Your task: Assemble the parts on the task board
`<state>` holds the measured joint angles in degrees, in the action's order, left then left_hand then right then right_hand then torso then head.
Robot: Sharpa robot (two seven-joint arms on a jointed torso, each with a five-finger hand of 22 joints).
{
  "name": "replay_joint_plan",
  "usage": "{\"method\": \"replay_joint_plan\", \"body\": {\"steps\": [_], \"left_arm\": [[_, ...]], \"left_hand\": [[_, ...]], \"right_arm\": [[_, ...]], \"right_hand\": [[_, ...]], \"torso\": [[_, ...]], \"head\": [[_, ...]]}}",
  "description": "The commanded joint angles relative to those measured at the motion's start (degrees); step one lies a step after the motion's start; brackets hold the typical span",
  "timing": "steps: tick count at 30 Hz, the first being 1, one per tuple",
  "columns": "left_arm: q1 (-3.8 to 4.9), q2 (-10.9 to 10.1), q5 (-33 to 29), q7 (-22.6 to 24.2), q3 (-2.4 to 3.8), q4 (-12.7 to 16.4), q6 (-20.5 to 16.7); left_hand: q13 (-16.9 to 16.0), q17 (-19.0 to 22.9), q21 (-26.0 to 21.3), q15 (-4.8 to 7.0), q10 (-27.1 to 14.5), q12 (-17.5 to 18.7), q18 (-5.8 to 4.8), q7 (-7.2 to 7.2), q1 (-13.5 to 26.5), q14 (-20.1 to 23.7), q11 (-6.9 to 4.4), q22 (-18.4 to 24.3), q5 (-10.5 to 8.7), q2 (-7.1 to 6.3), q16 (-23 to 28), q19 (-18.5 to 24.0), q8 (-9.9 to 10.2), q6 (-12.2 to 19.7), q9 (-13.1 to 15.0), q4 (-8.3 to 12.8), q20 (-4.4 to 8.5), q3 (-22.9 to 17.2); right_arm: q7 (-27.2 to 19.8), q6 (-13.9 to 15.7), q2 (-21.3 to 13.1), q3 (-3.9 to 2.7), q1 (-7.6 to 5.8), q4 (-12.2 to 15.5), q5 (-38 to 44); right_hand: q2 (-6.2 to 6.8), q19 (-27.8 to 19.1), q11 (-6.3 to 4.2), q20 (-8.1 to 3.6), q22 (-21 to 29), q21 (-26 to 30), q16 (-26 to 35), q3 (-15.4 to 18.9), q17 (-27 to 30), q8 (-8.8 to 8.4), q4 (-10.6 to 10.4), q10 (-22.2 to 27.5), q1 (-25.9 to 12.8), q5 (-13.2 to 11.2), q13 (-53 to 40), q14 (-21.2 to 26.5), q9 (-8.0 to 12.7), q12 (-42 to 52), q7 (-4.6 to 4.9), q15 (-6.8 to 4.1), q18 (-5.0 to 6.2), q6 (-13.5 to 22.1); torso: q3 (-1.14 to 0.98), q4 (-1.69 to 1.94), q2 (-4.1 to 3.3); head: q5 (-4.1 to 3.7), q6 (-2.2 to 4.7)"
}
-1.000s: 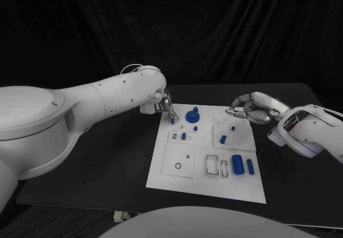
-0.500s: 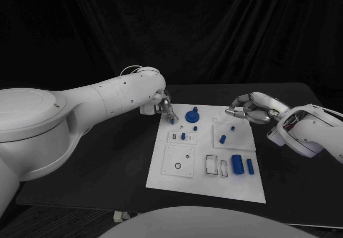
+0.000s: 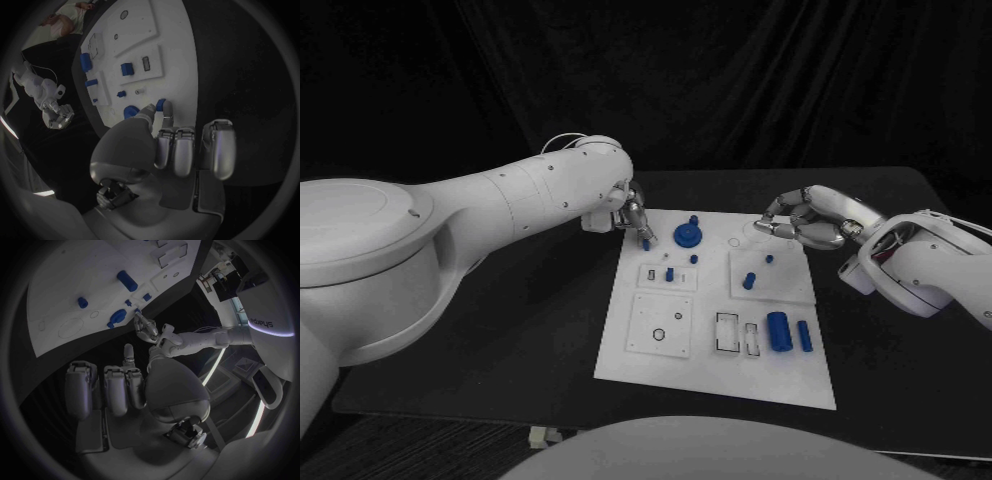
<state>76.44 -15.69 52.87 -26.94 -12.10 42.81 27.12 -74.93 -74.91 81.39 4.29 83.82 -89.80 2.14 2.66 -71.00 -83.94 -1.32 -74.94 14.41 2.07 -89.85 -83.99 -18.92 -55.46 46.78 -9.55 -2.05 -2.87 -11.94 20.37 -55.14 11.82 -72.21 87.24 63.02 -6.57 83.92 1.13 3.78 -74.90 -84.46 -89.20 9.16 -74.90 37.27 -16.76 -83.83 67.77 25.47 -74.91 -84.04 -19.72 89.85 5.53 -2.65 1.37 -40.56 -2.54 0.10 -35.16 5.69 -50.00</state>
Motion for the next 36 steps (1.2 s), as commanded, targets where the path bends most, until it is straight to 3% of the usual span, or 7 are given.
{"method": "replay_joint_plan", "body": {"steps": [1,9,15,22,27,36], "left_arm": [[-0.12,0.0,-0.2,1.2,0.05,0.1,-0.1],[-0.13,0.0,-0.2,1.4,0.05,0.3,0.2],[-0.13,-0.2,-0.2,1.2,0.05,0.5,0.1],[-0.13,-0.9,-0.2,0.4,0.05,1.5,-0.7],[-0.08,-2.0,-0.2,-1.0,0.05,3.4,-2.1],[0.66,-4.6,-0.2,-5.8,0.06,9.3,-4.0]], "left_hand": [[-15.1,-15.1,-0.4,0.01,6.2,-0.2,0.48,-0.29,-1.3,-6.1,-0.28,-8.6,3.22,-0.17,-0.1,0.0,0.6,-0.1,0.2,0.9,-0.14,-0.8],[-15.1,-15.1,-0.6,0.21,6.2,-0.2,0.49,-0.55,-2.5,-6.1,-0.54,-8.7,7.15,-0.57,-0.1,0.1,1.0,-0.5,0.5,2.1,0.04,-2.9],[-15.1,-15.1,-0.6,0.41,6.2,-0.2,0.49,-0.77,-3.3,-6.1,-0.77,-8.8,7.15,-1.01,-0.1,0.0,1.1,-0.8,0.9,3.2,0.22,-5.0],[-15.1,-15.1,-0.7,0.72,6.2,-0.2,0.46,-0.86,-4.6,-6.1,-0.99,-9.0,10.37,-3.39,-0.1,-0.2,0.5,-0.7,2.7,6.7,0.61,-12.1],[-15.1,-15.1,-0.7,0.71,6.2,-0.2,0.38,-0.53,-2.3,-6.1,-0.75,-9.3,11.89,-5.67,-0.1,-0.5,-1.0,-0.5,5.0,8.5,0.49,-18.9],[-15.1,-15.1,-0.8,0.59,6.2,-0.2,0.39,-0.16,-0.2,-6.1,-0.64,-9.4,12.56,-6.70,-0.1,-0.7,-2.4,-0.7,7.0,10.7,0.50,-24.9]], "right_arm": [[1.0,-0.5,-0.1,-0.04,0.10,0.0,0.0],[1.2,-0.7,0.0,-0.04,0.10,0.0,0.0],[1.3,-0.9,0.0,-0.04,0.10,0.0,0.0],[1.4,-1.0,0.0,-0.04,0.11,-0.2,0.0],[1.5,-1.1,-0.1,-0.04,0.11,-0.2,0.0],[1.7,-1.2,-0.2,-0.04,0.11,-0.3,0.0]], "right_hand": [[-0.40,2.8,0.27,0.26,-12.9,0.2,0.2,0.3,-12.9,0.18,0.1,-6.2,-0.1,-0.1,-15.1,-5.4,-0.1,0.2,0.12,0.36,0.26,-0.3],[-0.42,2.7,0.26,0.25,-12.8,0.4,0.2,0.3,-12.8,0.19,0.1,-6.2,-0.1,-0.1,-15.1,-5.3,-0.1,0.2,0.11,0.35,0.29,-0.4],[-0.43,2.6,0.26,0.25,-12.8,0.5,0.3,0.3,-12.7,0.19,0.1,-6.2,-0.1,-0.1,-15.1,-5.3,-0.1,0.2,0.10,0.34,0.32,-0.4],[-0.43,2.6,0.25,0.25,-12.8,0.6,0.3,0.3,-12.6,0.18,0.1,-6.2,-0.1,-0.1,-15.1,-5.3,-0.1,0.2,0.10,0.34,0.35,-0.4],[-0.44,2.5,0.25,0.25,-12.7,0.7,0.4,0.3,-12.5,0.17,0.1,-6.2,-0.1,-0.1,-15.1,-5.2,-0.1,0.2,0.10,0.34,0.39,-0.3],[-0.44,2.5,0.25,0.25,-12.7,0.8,0.4,0.3,-12.4,0.15,0.1,-6.2,0.0,-0.1,-15.1,-5.2,-0.1,0.2,0.11,0.34,0.41,-0.3]], "torso": [[0.01,0.00,0.02],[0.00,0.04,0.02],[-0.02,0.02,0.01],[-0.04,0.03,0.04],[-0.02,0.06,0.02],[-0.13,0.10,0.16]], "head": [[-0.01,0.00],[0.03,0.00],[0.02,0.00],[0.28,0.00],[0.38,0.00],[0.53,0.00]]}}
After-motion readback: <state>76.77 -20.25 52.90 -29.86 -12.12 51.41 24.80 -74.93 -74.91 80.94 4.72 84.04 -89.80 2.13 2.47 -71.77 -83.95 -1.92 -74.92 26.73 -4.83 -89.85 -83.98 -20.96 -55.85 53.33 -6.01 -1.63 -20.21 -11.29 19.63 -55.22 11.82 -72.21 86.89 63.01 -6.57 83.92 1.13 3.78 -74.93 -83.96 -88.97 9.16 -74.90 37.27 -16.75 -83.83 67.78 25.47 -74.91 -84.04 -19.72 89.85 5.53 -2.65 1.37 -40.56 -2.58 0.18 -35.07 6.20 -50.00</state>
